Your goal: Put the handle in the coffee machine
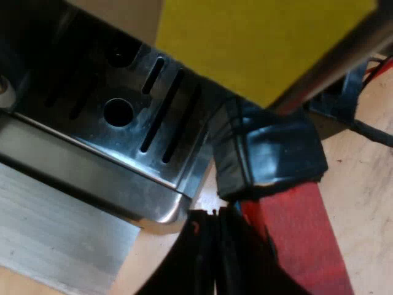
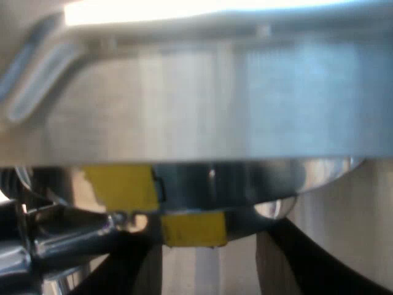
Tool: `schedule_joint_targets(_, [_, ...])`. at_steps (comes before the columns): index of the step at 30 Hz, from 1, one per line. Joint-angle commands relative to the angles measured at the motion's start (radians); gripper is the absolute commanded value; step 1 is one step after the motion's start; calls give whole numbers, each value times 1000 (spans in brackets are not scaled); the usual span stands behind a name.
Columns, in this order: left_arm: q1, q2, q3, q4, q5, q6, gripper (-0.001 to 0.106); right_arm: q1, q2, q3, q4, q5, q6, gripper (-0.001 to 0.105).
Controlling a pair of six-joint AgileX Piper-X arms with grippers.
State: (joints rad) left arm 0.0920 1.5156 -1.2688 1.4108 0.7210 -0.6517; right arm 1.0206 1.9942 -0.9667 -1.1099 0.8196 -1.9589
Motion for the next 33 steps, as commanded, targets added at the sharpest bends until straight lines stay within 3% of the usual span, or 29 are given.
schedule_joint_targets(1, [-20,-9,27,40,38,3,1,-2,-38,-26,-105,-9,2,39])
schedule_joint_targets(7, [-85,-9,102,32,32,3,1,-2,-38,-26,-101,-9,2,39])
schedule_joint_targets(14, [-97,-41,101,-4,0,-12,1,-2,-38,-23,-63,-11,10,39])
schedule_joint_targets(23, [-97,-96,105,-67,-13,-88,1,10,-38,-20,-27,-11,11,39])
schedule_joint_targets(27, [-97,-96,111,-67,-13,-87,1,32,-38,-20,85,-17,87,39])
schedule_joint_targets(33, [-97,-99,111,-67,-13,-92,1,50,-38,-6,147,-17,125,39])
